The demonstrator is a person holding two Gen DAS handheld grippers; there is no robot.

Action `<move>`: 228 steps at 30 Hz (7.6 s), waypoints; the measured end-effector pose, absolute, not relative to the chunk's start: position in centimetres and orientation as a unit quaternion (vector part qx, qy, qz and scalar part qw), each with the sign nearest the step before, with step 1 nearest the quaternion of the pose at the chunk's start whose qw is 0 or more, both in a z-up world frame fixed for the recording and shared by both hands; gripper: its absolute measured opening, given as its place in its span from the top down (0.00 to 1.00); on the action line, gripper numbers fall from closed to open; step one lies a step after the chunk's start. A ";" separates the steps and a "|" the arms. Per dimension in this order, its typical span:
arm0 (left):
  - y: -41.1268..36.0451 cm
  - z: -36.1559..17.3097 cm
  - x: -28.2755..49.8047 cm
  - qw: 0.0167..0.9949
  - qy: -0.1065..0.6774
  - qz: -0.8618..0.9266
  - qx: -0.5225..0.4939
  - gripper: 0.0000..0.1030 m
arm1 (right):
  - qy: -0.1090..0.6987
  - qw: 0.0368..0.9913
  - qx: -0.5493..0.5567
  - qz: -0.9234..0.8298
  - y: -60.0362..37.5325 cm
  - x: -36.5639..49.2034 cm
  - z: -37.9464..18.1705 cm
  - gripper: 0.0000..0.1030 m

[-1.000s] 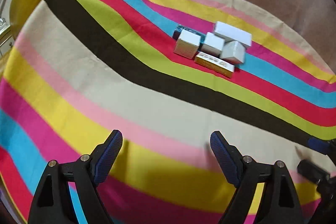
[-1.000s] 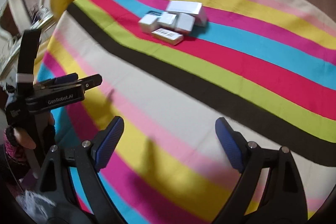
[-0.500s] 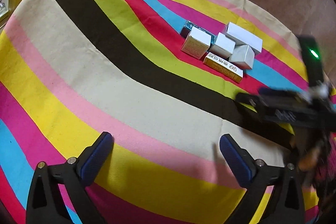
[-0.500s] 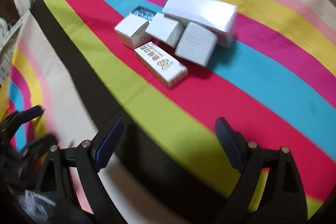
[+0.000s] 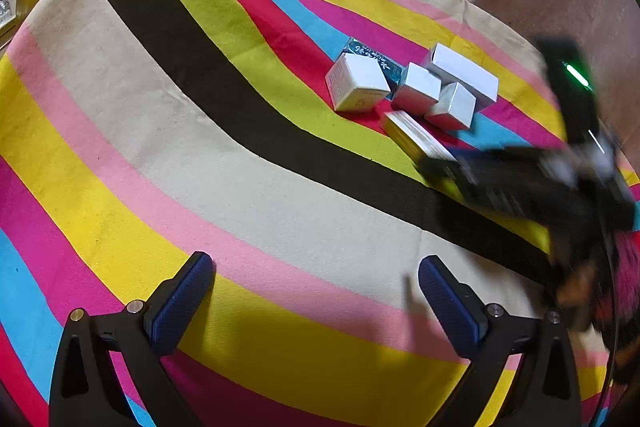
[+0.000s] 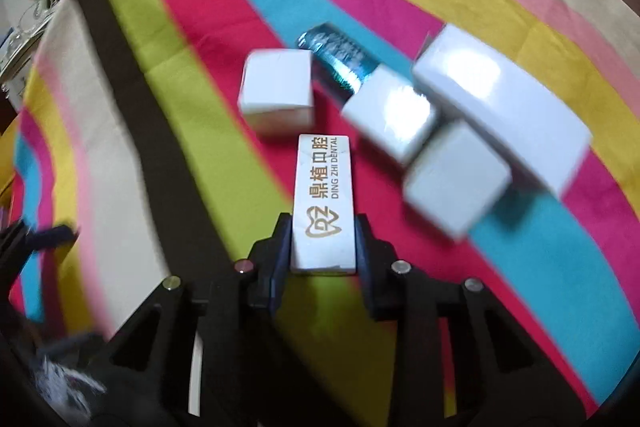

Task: Organize objects
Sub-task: 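Grasp the white DING ZHI DENTAL box with the right tool, then grasp a small white cube box with the left tool, then carry the cube box and dental box in both tools over the storage box, then open both tools to drop the cube box and dental box into the box, then move both tools back over the table toward the remaining boxes, then grasp a white cube box with the left tool while the right tool grasps another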

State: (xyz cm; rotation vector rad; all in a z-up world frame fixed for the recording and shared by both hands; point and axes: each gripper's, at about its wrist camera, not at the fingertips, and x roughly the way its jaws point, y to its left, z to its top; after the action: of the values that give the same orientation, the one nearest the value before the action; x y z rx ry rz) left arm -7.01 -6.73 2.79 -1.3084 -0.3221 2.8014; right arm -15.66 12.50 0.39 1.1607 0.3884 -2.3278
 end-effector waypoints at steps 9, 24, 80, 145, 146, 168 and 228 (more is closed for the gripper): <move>-6.4 2.9 -7.2 0.011 -0.094 0.900 -0.425 0.00 | 0.128 0.240 0.430 -0.861 15.4 -11.4 0.0 0.46; -4.2 2.3 -7.8 -0.016 -0.010 0.889 -0.458 0.00 | 0.091 0.168 0.417 -0.889 21.7 -5.1 0.3 0.67; -0.5 1.8 -8.8 0.083 -0.024 0.899 -0.428 0.59 | 0.098 0.150 0.418 -0.890 21.5 -6.1 2.6 0.66; -2.1 5.2 10.8 0.045 -0.022 0.916 -0.399 0.59 | 0.052 0.180 0.397 -0.898 17.5 11.2 8.0 0.66; -2.1 5.3 11.0 0.044 -0.022 0.917 -0.397 0.59 | 0.053 0.181 0.396 -0.899 17.3 11.3 8.1 0.66; -8.8 6.8 20.0 -0.010 -0.064 0.926 -0.372 0.59 | 0.140 0.283 0.350 -0.882 6.0 15.8 11.0 0.66; 0.0 2.7 -15.4 0.047 0.009 0.895 -0.443 0.17 | 0.031 0.122 0.435 -0.891 20.2 -20.2 4.3 0.20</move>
State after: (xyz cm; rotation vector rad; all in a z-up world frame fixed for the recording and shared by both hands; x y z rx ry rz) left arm -15.38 0.02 2.70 -1.3513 0.0284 2.7311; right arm -20.19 20.17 4.29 1.2698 0.0903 -2.6013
